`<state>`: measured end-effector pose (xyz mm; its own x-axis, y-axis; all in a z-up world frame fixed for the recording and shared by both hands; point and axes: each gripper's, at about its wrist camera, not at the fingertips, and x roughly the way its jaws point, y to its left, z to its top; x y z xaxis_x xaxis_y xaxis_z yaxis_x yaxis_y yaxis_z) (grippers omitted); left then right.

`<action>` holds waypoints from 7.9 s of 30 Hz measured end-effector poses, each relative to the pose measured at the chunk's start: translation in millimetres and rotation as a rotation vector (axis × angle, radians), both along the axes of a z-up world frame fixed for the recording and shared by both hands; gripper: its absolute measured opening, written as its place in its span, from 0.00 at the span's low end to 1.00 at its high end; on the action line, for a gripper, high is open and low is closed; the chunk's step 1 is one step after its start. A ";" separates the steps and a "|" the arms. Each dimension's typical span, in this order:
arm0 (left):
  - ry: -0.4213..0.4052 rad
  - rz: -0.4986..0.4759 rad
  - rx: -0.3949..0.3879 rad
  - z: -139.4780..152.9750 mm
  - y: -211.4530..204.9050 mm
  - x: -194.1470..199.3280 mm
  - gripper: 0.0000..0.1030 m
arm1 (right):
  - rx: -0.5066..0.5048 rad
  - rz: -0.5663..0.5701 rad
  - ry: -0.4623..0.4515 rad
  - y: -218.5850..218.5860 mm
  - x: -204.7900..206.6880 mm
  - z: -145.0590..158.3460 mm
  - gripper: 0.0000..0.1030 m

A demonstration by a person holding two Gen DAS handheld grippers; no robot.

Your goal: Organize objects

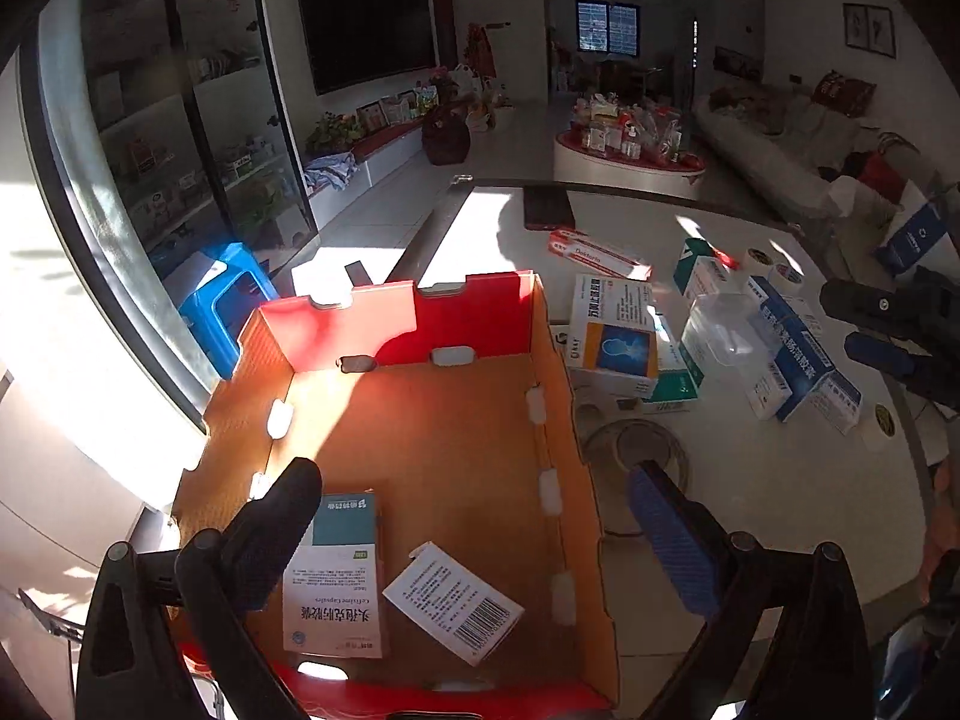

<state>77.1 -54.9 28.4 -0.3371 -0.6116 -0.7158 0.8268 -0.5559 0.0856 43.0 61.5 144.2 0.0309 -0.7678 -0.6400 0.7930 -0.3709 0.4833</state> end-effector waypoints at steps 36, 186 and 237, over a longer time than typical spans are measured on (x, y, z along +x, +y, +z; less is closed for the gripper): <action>-0.073 -0.140 0.230 -103.5 6.2 -97.1 0.15 | 0.236 -0.039 0.021 1.1 -78.3 -63.2 0.23; 0.171 -0.159 0.073 -12.2 15.3 -11.6 0.06 | -0.430 0.138 -1.152 104.0 -23.2 -142.6 0.23; 0.189 -0.042 0.146 -40.3 -38.6 27.7 0.09 | -0.423 0.227 -1.181 74.1 13.9 -121.4 0.24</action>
<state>104.8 -93.6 -11.9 -0.4968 -0.4886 -0.7173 0.7962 -0.5856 -0.1525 56.8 135.6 22.9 0.5691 -0.8068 0.1587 -0.1727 0.0714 0.9824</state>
